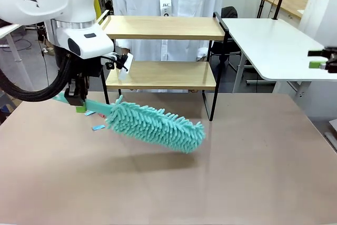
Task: Clean the shelf.
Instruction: Hand the Duster back to the human.
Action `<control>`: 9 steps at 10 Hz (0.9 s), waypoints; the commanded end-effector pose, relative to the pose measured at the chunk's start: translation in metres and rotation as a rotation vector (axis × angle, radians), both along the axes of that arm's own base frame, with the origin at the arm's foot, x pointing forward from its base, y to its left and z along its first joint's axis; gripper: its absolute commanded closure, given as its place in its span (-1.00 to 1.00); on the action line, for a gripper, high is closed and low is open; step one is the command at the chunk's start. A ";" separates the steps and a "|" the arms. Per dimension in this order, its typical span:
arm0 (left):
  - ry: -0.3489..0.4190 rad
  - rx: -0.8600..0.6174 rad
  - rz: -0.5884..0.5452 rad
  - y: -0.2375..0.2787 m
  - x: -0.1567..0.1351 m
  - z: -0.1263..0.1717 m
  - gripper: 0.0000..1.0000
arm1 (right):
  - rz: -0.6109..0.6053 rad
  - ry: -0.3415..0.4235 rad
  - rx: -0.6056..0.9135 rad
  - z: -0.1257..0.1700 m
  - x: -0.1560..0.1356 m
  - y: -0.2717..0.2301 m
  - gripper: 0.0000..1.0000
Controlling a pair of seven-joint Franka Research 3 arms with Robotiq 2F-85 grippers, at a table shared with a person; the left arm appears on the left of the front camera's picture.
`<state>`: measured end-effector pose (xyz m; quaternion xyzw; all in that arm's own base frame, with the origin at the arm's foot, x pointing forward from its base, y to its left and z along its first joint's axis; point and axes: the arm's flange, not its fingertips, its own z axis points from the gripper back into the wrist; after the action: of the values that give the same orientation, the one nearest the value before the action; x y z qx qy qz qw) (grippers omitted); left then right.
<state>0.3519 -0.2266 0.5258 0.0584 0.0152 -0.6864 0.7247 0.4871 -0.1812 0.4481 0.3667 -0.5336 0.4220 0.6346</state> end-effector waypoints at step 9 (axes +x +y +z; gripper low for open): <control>-0.148 -0.490 -0.119 0.050 -0.024 -0.083 0.74 | 0.404 0.060 0.220 0.013 -0.071 0.187 -1.00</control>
<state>0.3326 -0.1879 0.4548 -0.0445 -0.1819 -0.7014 0.6877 0.4200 -0.0071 0.4532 0.5567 -0.4598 0.4816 0.4968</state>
